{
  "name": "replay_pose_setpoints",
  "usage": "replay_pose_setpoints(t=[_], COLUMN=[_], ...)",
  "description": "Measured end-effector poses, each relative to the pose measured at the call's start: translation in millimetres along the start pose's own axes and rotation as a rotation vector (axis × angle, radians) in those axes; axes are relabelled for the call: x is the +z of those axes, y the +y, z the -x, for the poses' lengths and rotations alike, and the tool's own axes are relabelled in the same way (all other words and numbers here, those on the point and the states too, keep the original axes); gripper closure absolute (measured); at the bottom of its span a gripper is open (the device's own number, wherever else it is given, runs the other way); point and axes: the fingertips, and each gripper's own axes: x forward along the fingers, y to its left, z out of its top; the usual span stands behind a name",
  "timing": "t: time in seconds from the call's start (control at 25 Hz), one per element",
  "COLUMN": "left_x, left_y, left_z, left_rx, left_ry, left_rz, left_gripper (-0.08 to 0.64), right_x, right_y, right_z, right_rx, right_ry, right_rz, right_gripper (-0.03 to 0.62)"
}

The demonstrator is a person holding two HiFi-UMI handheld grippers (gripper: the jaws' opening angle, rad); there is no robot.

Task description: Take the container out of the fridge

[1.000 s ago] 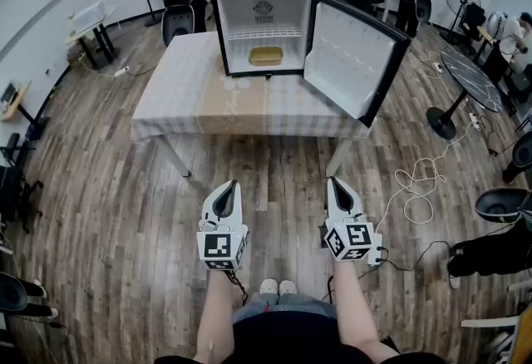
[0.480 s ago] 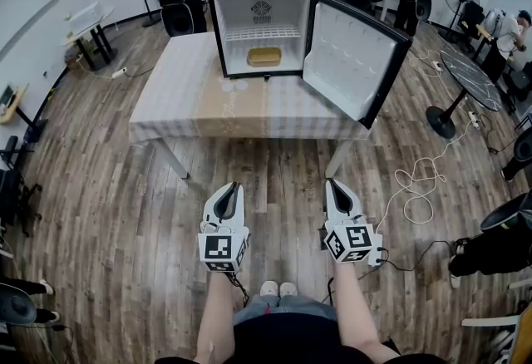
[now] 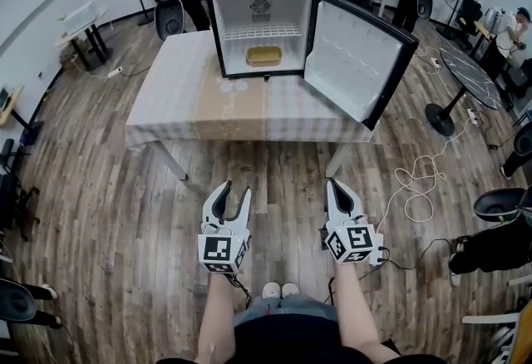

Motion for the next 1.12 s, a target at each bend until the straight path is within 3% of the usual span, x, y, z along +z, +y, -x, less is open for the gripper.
replay_pose_setpoints(t=[0.28,0.76,1.12], left_x=[-5,-7,-6], left_y=[19,52,88], left_z=[-7,-42,-143], left_rx=[-0.015,0.018,0.034], left_ry=[-0.009,-0.024,-0.039], left_rz=[0.027,0.038,0.000], left_gripper=[0.289,0.272,0.270], right_x=[-5,0,-1], right_y=[11,-1,-50], right_z=[-16,-58,-163], right_rx=[-0.007,-0.005,0.015], right_ry=[-0.006,-0.031,-0.066], right_rz=[0.007,0.014,-0.006], right_gripper=[0.584,0.584,0.584])
